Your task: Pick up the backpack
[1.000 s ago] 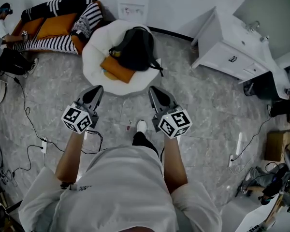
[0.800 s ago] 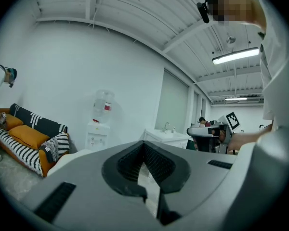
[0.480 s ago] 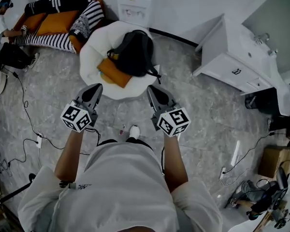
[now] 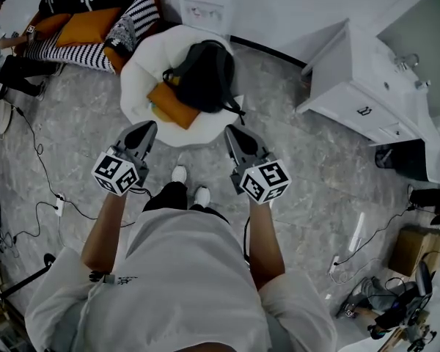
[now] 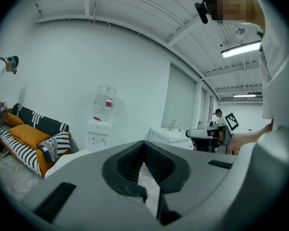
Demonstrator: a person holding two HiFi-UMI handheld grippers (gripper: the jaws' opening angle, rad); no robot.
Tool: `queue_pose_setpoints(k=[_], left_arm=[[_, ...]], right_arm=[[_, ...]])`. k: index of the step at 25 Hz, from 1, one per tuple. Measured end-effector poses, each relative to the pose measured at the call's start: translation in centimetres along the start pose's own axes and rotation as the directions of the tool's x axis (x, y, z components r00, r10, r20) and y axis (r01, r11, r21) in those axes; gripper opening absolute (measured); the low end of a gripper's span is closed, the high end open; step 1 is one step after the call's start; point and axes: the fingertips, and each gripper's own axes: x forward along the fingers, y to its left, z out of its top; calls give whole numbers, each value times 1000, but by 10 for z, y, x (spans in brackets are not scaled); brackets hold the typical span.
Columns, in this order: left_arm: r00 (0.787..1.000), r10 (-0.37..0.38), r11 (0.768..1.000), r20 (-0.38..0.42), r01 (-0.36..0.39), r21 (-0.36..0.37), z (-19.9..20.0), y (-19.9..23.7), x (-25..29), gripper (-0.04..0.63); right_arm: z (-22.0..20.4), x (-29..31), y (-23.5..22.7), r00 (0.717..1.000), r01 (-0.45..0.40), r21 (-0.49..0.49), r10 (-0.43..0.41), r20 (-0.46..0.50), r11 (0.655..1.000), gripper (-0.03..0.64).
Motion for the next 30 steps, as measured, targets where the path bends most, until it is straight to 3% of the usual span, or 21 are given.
queue_pose_setpoints(k=[15, 21, 30], left_arm=[[998, -49, 999, -31, 49, -4, 14, 51, 64, 2], [996, -72, 997, -60, 72, -2, 17, 91, 95, 2], [988, -126, 992, -84, 125, -14, 22, 162, 134, 2]], right_arm=[[18, 57, -41, 999, 43, -2, -43, -3, 999, 5], [23, 98, -64, 998, 63, 32, -63, 0, 997, 5], [29, 161, -90, 991, 132, 6, -132, -25, 991, 5]])
